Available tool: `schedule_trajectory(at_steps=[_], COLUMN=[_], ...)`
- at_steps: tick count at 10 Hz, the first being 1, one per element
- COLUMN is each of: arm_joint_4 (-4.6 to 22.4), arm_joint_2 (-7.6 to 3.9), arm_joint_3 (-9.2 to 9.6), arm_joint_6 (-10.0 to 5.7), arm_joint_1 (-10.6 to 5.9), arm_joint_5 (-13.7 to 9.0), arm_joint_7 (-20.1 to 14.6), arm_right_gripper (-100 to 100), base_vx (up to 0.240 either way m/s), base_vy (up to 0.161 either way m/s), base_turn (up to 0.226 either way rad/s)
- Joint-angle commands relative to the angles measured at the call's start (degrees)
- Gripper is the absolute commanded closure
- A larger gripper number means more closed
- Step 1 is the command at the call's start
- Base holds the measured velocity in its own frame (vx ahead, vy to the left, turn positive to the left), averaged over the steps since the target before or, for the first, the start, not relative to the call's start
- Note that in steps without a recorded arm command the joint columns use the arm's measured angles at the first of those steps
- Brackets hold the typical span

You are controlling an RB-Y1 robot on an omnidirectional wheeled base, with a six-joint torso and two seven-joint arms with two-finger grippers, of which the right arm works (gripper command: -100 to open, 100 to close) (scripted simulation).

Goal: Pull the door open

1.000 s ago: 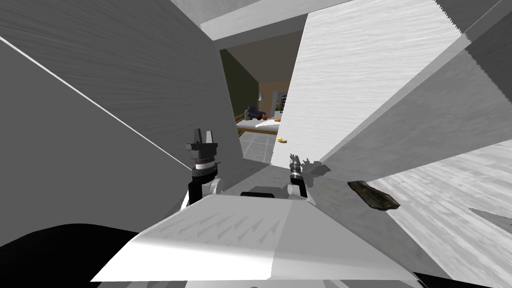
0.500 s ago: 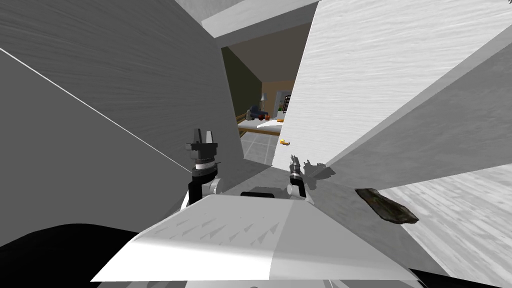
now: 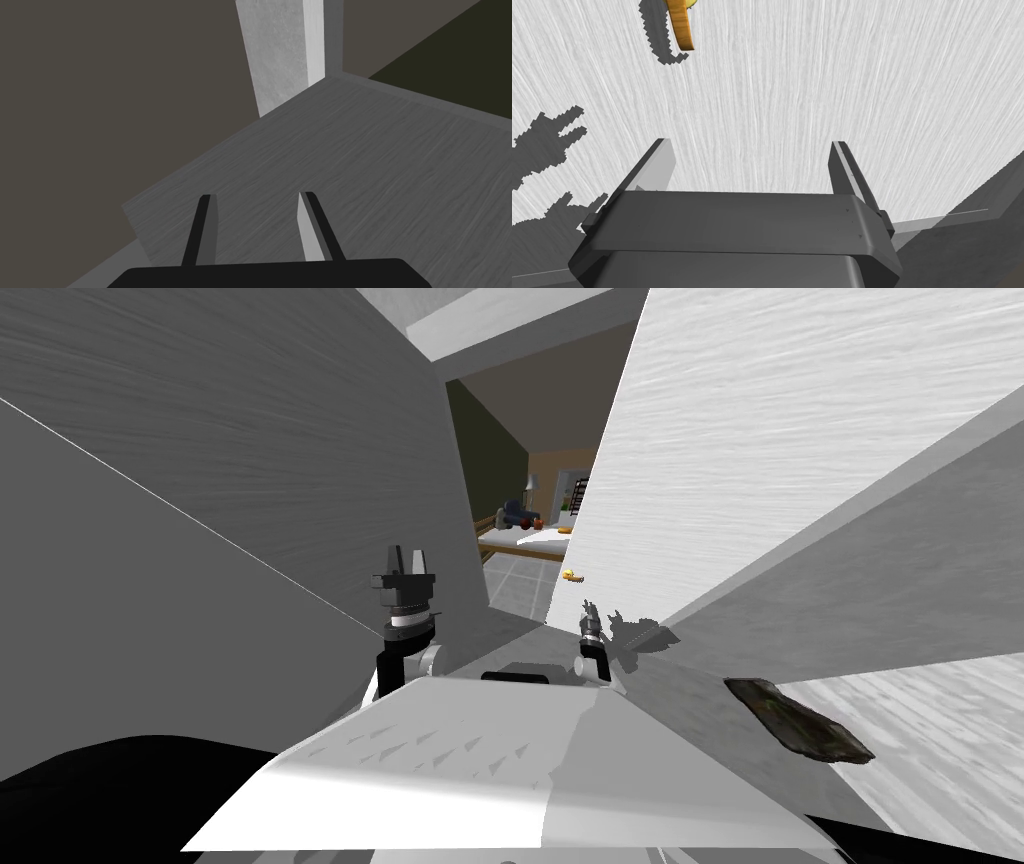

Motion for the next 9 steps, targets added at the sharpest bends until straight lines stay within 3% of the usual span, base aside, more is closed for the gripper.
schedule_trajectory(at_steps=[1,7,9], arm_joint_4=[2.09,10.58,11.95], arm_joint_2=[-0.03,-0.49,-0.56], arm_joint_3=[-0.26,-1.15,-1.29], arm_joint_6=[-0.49,-2.64,-2.99], arm_joint_1=[-0.86,-4.46,-5.04], arm_joint_5=[-0.53,-2.37,-2.66], arm_joint_7=[0.35,1.13,1.26], arm_right_gripper=[-100,-100,-100], base_vx=[0.105,0.090,0.047], base_vy=[-0.022,-0.036,-0.025], base_turn=[0.081,0.069,0.040])
